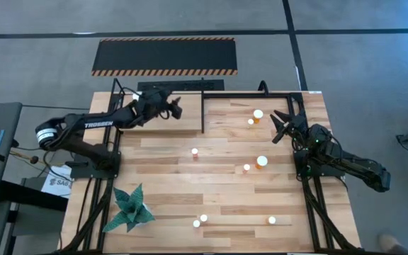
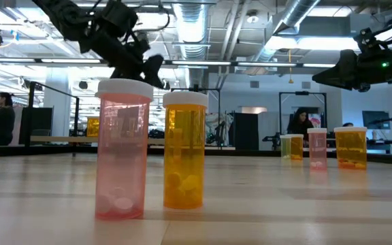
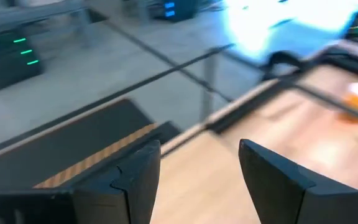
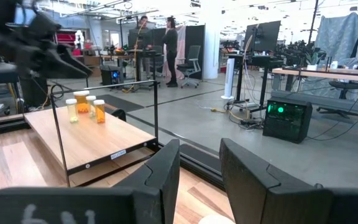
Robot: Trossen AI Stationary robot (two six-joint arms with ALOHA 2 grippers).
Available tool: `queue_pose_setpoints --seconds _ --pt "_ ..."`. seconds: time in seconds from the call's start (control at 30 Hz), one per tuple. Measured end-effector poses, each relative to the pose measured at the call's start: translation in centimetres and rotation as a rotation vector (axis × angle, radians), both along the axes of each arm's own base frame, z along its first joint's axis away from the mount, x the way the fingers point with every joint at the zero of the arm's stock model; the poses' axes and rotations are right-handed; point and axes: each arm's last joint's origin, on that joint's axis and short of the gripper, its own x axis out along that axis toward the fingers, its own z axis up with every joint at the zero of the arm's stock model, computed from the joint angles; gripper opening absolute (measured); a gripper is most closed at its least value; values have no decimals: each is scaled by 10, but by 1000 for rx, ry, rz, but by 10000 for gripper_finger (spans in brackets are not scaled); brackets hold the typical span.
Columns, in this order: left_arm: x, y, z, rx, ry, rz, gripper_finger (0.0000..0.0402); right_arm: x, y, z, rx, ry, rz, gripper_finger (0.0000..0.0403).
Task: Pick and place medicine bottles onto shelf by color
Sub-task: Put the top left pink pill bottle on the shelf
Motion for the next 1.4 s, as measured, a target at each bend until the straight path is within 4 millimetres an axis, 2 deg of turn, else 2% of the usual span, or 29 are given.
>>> queue_pose_setpoints --seconds 0.13,0.27,0.6,0.87,0.97,1.13,1.4 --pt "8 -23 4 -17 -5 -155 206 0 0 0 0 0 0 138" --pt "17 -49 0 -65 31 -298 206 0 0 0 0 0 0 139" --pt "31 -111 -7 -76 94 -519 206 0 0 0 0 0 0 139" --pt "45 -155 -35 -6 262 -703 206 0 0 0 -1 -2 0 138" --pt "54 -163 -50 26 299 -687 206 0 0 0 1 2 0 139" --pt "63 -166 -64 67 306 -624 206 0 0 0 2 3 0 137" --pt "65 -163 -69 39 284 -544 239 0 0 0 2 4 0 139"
